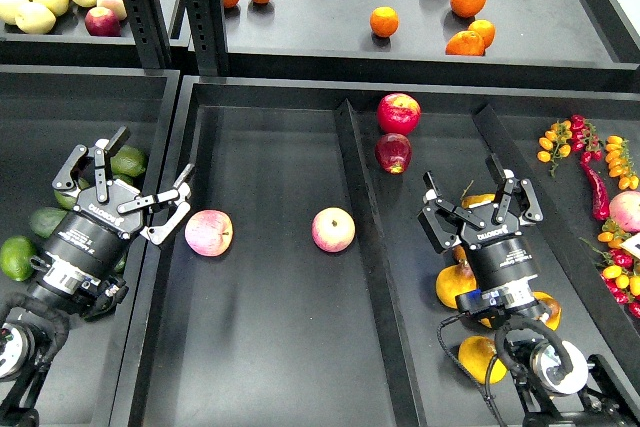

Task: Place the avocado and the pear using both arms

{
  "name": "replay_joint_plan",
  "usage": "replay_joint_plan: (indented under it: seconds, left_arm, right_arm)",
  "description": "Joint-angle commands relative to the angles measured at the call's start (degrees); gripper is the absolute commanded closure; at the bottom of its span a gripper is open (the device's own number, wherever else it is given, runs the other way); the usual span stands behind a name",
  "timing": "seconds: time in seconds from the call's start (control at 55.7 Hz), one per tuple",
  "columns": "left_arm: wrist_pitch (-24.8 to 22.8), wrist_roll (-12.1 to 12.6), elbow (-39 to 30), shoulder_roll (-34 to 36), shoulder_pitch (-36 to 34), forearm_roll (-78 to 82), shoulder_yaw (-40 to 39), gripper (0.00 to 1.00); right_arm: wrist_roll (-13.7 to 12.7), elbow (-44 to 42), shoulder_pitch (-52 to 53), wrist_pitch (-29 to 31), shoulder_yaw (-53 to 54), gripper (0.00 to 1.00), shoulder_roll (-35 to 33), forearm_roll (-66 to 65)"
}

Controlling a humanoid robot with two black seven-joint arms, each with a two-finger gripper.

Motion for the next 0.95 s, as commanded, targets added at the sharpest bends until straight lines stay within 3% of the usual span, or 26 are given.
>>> replay_joint_plan:
  seconds: [0.0, 0.557, 0.773, 0.934]
  left_arm:
    - [0.0, 0.0, -0.2, 0.0, 1.2, 0.0, -0.1, 0.01]
    - [0.0, 0.1, -0.7, 0.0, 3.5, 0.4, -0.1, 0.01]
    - [0.0, 0.1, -0.8, 0.0, 3.8, 0.5, 0.0, 0.01]
    - [0.0, 0.1, -0.7, 0.0, 3.8, 0.5, 0.0, 0.01]
  right_arm:
    - [-0.1, 0.2, -0.6, 0.0, -0.1, 0.0, 0.0, 0.0]
    - [-0.1, 3.0, -1.5, 0.0, -0.8, 0.0, 0.0, 0.0]
    - [-0.1, 7.6, -1.5, -9.4, -0.8, 0.0, 0.0, 3.8]
    - [-0.1, 8.5, -1.5, -10.5, -0.7, 0.0, 0.0, 4.3]
